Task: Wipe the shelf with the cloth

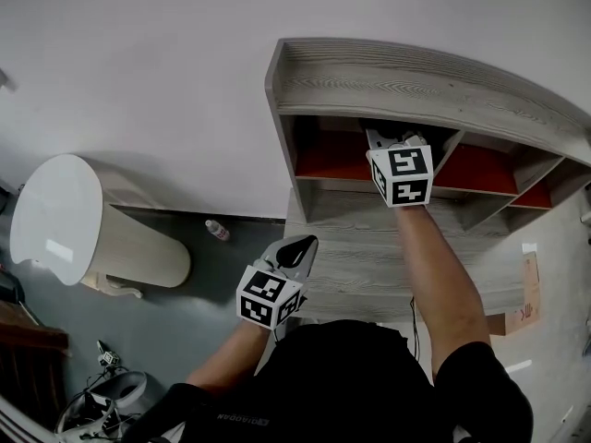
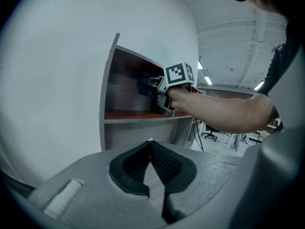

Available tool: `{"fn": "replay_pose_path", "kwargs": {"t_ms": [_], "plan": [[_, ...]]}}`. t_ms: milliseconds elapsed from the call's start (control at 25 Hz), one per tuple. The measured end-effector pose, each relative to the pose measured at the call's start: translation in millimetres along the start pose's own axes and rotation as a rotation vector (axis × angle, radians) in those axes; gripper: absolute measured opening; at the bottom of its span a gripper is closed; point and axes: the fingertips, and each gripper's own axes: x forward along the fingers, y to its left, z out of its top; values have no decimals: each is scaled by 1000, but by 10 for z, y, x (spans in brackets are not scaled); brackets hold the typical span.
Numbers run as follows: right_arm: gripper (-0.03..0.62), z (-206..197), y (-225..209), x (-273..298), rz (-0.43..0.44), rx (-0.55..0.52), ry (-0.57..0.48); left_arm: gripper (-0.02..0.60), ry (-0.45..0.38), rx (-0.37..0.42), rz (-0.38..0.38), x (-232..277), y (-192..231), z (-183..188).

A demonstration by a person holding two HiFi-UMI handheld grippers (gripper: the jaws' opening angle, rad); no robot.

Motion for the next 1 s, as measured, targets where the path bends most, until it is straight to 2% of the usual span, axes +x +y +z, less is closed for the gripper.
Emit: {"fn": "replay_pose_path", "kwargs": {"t_ms": [520, 1000], "plan": [[100, -113, -428, -175, -118, 19, 21, 8, 5, 5, -16, 81, -49, -6], [100, -154, -617, -236, -169, 33, 20, 8, 4, 6, -15, 100, -52, -7]]}}
